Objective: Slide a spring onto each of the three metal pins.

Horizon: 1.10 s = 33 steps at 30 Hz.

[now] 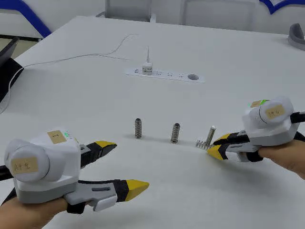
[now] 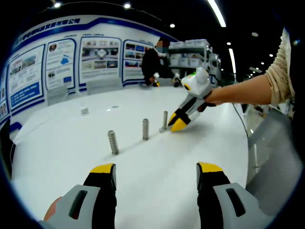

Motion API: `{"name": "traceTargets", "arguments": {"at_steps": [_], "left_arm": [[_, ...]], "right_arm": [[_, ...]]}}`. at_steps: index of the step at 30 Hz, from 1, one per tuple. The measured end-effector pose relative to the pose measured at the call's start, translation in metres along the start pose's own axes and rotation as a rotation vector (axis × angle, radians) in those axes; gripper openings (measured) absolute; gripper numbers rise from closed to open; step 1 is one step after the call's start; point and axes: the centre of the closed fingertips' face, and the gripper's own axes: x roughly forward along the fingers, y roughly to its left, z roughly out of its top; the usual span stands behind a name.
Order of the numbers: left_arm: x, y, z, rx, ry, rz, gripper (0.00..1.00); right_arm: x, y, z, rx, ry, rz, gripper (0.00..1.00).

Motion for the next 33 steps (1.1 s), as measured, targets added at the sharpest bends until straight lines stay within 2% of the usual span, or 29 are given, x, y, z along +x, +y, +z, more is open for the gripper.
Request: {"name": "traceTargets", "arguments": {"at_steps": [8,21,26,33], "left_arm": [[0.001,0.000,-0.001,-0.002,0.001,-0.003,0.69],[0.000,-0.001,0.000,-0.001,-0.002,-0.004,0.68],[0.001,-0.003,0.000,0.001,-0.001,-0.008,0.67],[0.002,-0.009,0.001,0.011,0.001,-0.024,0.67]], "right_arm": [[0.001,0.004,-0.003,-0.006,0.014,0.021,0.14],[-0.001,0.011,-0.005,0.001,0.027,0.039,0.12],[-0.004,0.019,-0.005,0.000,0.032,0.056,0.12],[-0.011,0.032,0.003,-0.031,0.019,0.076,0.12]]}}
